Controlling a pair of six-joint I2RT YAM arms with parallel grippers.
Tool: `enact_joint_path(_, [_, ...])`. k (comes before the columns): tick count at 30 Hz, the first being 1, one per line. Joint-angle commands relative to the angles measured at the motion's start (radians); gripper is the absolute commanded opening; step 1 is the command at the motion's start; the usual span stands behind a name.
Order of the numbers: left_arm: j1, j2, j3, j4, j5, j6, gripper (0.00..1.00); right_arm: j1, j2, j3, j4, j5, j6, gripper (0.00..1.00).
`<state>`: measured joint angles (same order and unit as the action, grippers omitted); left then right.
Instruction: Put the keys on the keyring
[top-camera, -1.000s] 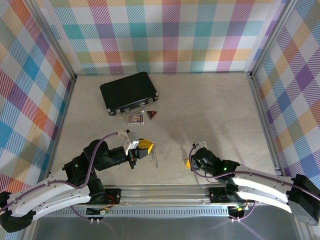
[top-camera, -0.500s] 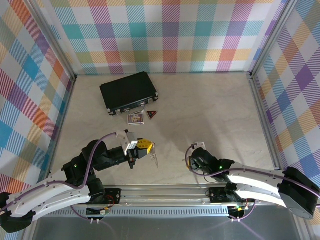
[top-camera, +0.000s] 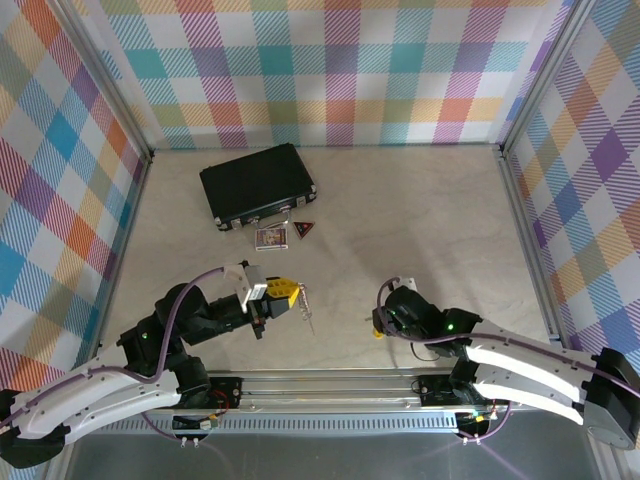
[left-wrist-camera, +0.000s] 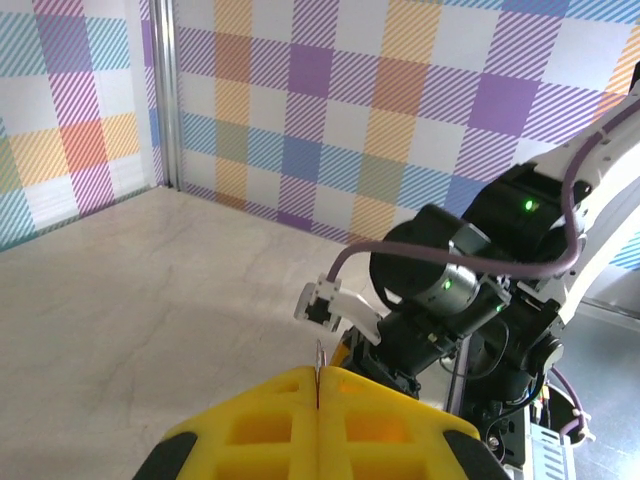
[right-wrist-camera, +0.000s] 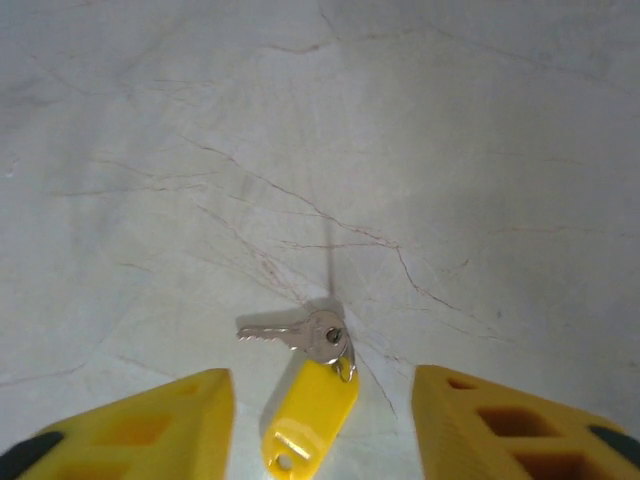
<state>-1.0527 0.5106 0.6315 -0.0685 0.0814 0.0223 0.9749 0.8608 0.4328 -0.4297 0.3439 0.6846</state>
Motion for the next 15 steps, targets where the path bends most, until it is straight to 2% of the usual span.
enact_joint_path(1, [-0.007, -0.023, -0.004, 0.047, -0.017, 0.007, 0.0, -0.005, 0.021, 0.145, -0.264, 0.006, 0.023, 0.56])
enact_joint_path(5, [-0.006, -0.017, -0.004, 0.046, -0.017, 0.005, 0.0, -0.038, 0.14, 0.331, -0.441, -0.029, -0.043, 0.58])
enact_joint_path(7, [-0.006, -0.014, -0.006, 0.051, -0.012, 0.001, 0.0, -0.097, 0.21, 0.407, -0.49, -0.108, -0.108, 0.59])
enact_joint_path(10, [-0.006, -0.009, 0.0, 0.05, 0.004, -0.001, 0.0, -0.227, 0.301, 0.483, -0.497, -0.315, -0.226, 0.58])
enact_joint_path(15, [-0.006, -0.023, -0.009, 0.052, -0.003, -0.002, 0.0, -0.325, 0.478, 0.619, -0.612, -0.419, -0.384, 0.59])
